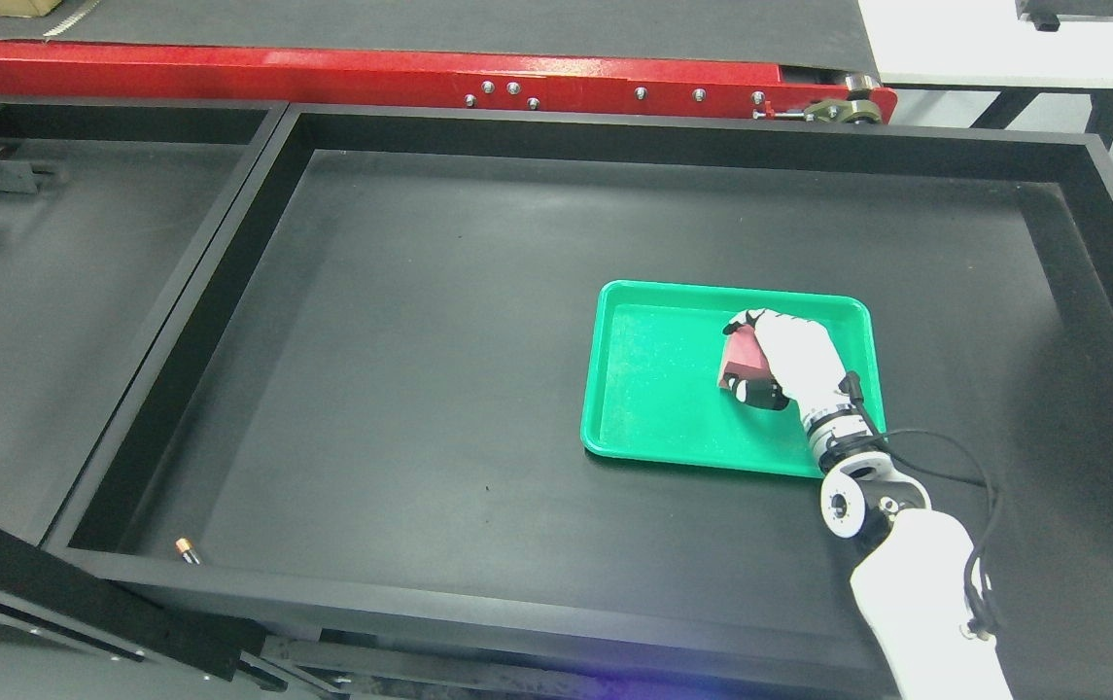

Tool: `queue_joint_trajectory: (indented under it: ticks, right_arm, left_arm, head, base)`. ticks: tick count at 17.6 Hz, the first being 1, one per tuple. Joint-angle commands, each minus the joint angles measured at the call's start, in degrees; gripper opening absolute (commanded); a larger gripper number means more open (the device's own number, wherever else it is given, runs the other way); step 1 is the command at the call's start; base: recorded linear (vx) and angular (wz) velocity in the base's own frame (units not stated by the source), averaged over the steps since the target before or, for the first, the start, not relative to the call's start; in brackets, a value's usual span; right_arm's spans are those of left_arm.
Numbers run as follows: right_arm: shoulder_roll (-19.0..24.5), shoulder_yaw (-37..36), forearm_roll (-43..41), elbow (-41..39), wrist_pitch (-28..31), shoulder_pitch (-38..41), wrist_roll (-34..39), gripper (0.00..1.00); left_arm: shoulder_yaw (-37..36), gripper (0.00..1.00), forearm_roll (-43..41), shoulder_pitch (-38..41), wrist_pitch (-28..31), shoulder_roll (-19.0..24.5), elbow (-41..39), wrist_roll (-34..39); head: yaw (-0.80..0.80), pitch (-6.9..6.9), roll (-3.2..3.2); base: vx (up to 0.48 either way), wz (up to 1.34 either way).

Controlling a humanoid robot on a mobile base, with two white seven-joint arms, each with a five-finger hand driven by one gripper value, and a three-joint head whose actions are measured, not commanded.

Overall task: Pick pink block from left shelf to tray
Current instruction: 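Lift the pink cube up out of the green tray with the right hand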

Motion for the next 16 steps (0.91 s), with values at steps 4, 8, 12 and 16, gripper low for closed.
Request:
queue_joint_trajectory:
  ticks: [4,8,12,16]
  right_arm:
    - [-1.00,-3.31,-1.23,-6.10,-0.37,-29.69,-7.44,0.03]
    - [-1.00,-4.63,-4.72,-10.49,-0.37,-24.68,-13.68,0.03]
    - [-1.00,-6.04,-7.38,-15.58,-0.46,-20.11,-19.06,0.03]
    - [-2.28,-6.39,-9.13,-19.02,-0.46,-15.19,-18.88,0.03]
  left_arm:
    - [0.03,1.00,0.00,-0.02,0.01,1.00,-1.00,-0.05]
    - [0.03,1.00,0.00,-0.02,-0.08,1.00,-1.00,-0.05]
    - [-0.05,1.00,0.00,0.06,-0.08,1.00,-1.00,-0.05]
    - [-0.05,1.00,0.00,-0.02,0.01,1.00,-1.00,-0.05]
  head:
    - [0.00,0.00,0.00]
    - [0.00,0.00,0.00]
    - [0.00,0.00,0.00]
    - [0.00,0.00,0.00]
  base:
    - [0.000,0.00]
    - [-0.005,0.00]
    - [-0.022,0.00]
    - [-0.059,0.01]
